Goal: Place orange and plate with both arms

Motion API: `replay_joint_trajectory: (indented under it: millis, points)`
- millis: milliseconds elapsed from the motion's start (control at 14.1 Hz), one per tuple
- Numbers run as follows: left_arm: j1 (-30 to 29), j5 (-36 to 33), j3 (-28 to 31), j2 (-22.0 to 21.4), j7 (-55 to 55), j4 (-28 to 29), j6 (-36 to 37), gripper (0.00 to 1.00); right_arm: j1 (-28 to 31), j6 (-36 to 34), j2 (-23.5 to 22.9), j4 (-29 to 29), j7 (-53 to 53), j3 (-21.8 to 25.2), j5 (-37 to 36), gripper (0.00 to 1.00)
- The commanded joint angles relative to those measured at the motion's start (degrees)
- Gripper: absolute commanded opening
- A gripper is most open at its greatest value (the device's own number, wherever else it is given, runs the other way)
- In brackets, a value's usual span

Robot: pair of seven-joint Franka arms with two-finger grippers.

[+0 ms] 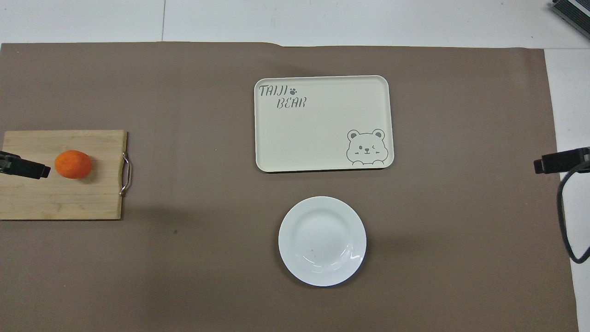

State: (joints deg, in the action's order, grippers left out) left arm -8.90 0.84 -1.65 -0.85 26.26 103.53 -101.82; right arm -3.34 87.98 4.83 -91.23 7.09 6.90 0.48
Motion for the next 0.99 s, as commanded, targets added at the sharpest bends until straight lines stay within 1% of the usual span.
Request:
replay_joint_trajectory:
  millis: [0,354,425,708,920]
  points:
    - [-2.6,0.5,-0.5,2.9,2.0,1.0,-4.2,1.00,0.1,-0.9,0.3,0.4,-1.0,-0.3,-0.7,1.00]
    - [-4.5,0.5,-0.5,10.2,2.1,1.1,-10.8,1.00,0.1,-0.9,0.3,0.4,-1.0,-0.3,-0.7,1.00]
    - [-4.6,0.5,-0.5,10.8,2.0,1.8,-12.6,1.00,0.1,-0.9,0.3,0.4,-1.0,-0.3,-0.7,1.00]
    - [-4.6,0.5,-0.5,11.3,1.3,7.9,-20.9,1.00,0.1,-0.9,0.3,0.4,-1.0,-0.3,-0.7,1.00]
    - [-3.7,0.5,-0.5,12.9,-2.5,10.5,-25.3,1.00,0.1,-0.9,0.3,0.4,-1.0,-0.3,-0.7,1.00]
